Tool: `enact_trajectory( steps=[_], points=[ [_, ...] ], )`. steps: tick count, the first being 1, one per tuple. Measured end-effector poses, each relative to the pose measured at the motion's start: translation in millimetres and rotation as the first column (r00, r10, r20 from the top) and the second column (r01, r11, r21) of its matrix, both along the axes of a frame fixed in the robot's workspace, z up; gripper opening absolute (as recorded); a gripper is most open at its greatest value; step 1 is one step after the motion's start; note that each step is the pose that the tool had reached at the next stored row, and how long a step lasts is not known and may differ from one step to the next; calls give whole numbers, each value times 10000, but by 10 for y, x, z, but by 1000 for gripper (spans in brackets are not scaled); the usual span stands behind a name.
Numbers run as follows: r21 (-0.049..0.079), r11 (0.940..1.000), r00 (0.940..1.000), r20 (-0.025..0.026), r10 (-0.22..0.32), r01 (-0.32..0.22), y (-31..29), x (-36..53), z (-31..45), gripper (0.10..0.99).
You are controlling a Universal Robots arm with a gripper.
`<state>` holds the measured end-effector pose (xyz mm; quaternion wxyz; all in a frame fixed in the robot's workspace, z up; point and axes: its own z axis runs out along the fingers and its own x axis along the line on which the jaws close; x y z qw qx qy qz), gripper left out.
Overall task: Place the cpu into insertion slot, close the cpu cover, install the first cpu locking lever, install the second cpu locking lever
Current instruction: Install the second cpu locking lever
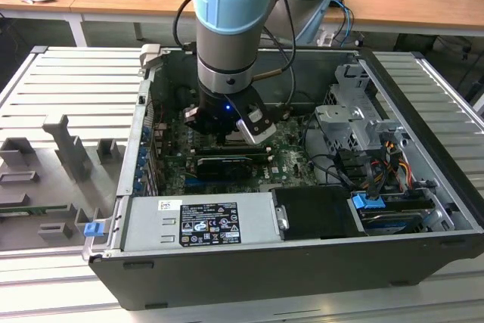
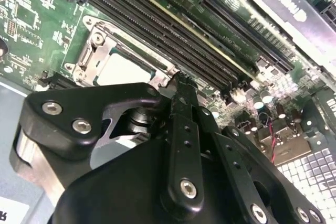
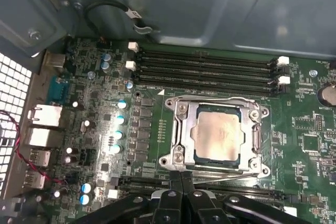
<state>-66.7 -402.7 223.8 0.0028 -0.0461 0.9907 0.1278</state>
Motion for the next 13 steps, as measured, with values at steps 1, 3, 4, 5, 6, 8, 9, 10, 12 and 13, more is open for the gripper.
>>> enact_trajectory(
  steps=[1, 3, 4, 5, 6, 8, 9, 10, 12, 13],
  points=[
    [53, 10000, 10000, 0, 0, 0, -3, -10, -4, 106],
    [114, 9999, 10000, 1, 3, -3, -8, -19, -28, 106],
    [122, 9999, 10000, 1, 2, -3, -9, -21, -45, 106],
    [127, 9999, 10000, 1, 1, -1, -10, -23, -63, 106],
    [142, 9999, 10000, 0, -1, 1, -10, -28, -82, 106],
    [215, 9998, 10000, -1, 1, -1, -13, -49, -103, 106],
    [288, 9996, 10000, 0, 2, -2, -16, -56, -120, 106],
    [372, 9993, 10000, 0, 0, 0, -19, -59, -137, 106],
    [456, 9990, 10000, 0, 0, 0, -21, -61, -154, 106],
    [509, 9987, 10000, 1, 1, -1, -23, -63, -170, 106]
  ],
)
